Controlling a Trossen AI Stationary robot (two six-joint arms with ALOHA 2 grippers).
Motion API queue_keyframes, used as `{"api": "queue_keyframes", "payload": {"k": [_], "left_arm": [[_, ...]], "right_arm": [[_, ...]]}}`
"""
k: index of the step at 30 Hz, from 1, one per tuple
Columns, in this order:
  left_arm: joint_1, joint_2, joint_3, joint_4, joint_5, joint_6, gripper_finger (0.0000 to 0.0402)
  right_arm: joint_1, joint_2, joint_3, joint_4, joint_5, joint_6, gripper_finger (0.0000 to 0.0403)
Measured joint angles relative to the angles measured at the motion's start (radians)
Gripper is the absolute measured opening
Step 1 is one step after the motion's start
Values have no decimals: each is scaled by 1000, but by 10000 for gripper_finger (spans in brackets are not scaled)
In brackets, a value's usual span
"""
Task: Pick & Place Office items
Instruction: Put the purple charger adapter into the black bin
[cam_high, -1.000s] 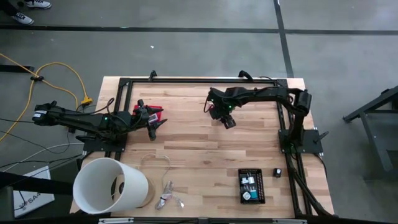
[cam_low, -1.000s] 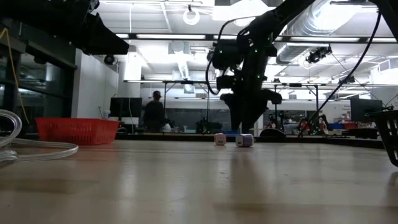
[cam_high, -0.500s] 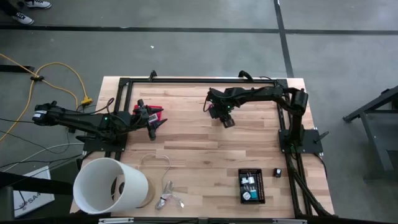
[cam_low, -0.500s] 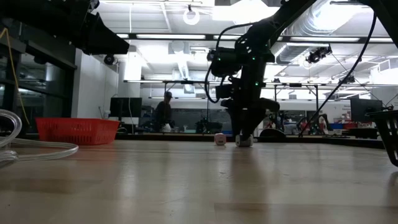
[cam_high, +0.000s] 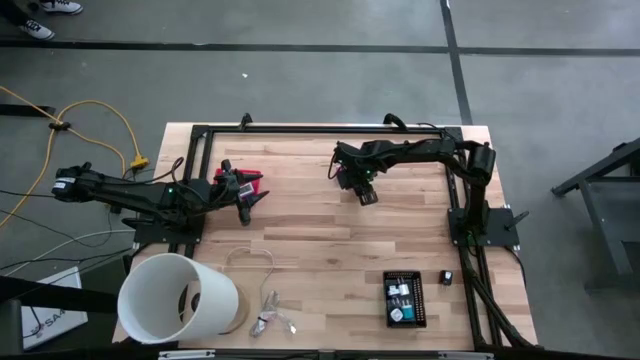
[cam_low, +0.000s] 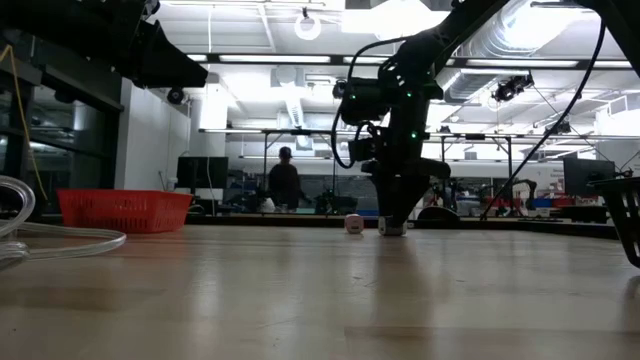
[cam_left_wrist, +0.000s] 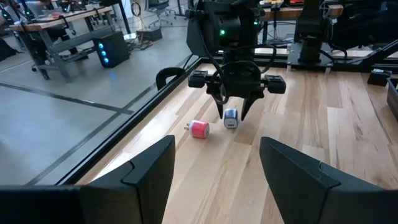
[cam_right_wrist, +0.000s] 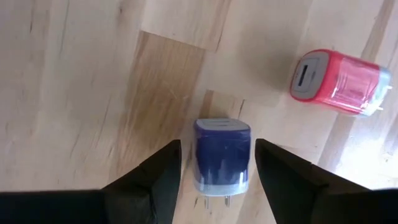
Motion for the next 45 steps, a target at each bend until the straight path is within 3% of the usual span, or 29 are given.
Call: {"api": "queue_keyframes", "payload": {"k": [18, 31, 45], "left_arm": [[0, 0, 0, 0, 0, 0, 227], [0, 0, 0, 0, 0, 0, 227], [0, 0, 0, 0, 0, 0, 227]], "right_arm": [[-2, -1, 0, -3, -35, 31, 191], [-2, -2, 0, -3, -53, 32, 128], [-1, -2, 0, -3, -55, 31, 119]]}}
